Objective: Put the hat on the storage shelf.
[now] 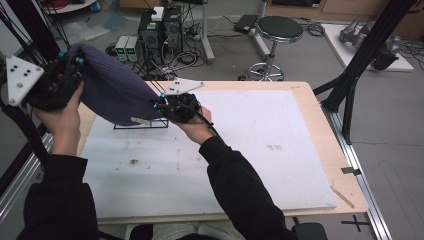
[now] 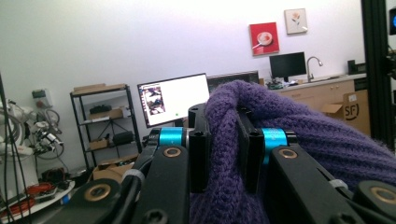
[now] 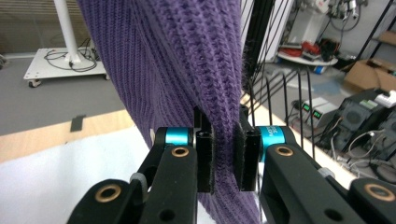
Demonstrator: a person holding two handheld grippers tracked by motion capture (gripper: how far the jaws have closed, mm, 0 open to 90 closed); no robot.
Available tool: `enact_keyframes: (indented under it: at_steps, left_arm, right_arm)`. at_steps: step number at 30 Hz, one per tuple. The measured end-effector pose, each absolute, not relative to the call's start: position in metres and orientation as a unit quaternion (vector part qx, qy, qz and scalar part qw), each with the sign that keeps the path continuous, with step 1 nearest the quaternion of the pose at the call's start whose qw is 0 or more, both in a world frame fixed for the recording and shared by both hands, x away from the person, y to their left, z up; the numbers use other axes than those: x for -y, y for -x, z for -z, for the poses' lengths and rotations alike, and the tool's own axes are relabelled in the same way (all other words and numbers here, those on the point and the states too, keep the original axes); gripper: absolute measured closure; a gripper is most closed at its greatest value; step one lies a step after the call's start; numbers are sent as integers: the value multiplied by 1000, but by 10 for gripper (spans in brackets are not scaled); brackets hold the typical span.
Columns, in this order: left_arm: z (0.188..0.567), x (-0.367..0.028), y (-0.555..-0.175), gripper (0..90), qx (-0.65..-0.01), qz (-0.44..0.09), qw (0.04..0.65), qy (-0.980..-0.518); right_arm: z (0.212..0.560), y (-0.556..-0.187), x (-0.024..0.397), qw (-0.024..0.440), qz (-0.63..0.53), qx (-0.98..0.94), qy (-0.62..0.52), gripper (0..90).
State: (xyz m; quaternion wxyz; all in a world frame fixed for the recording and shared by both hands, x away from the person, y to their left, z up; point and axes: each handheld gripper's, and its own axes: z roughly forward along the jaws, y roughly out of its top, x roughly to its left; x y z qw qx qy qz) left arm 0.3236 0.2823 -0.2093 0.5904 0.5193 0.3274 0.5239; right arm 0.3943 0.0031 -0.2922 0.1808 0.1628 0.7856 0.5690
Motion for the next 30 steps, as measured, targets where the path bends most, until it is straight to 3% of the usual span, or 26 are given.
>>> enact_keyframes:
  at_steps: [18, 30]
  left_arm:
    - [165, -288, -375, 782, -342, -533, 555, -539]
    - [153, -292, -392, 781, -329, -551, 558, -526]
  right_arm:
    - [266, -439, -23, 219, -603, -738, -211, 813]
    - [253, -453, -36, 257, -607, -714, -235, 813]
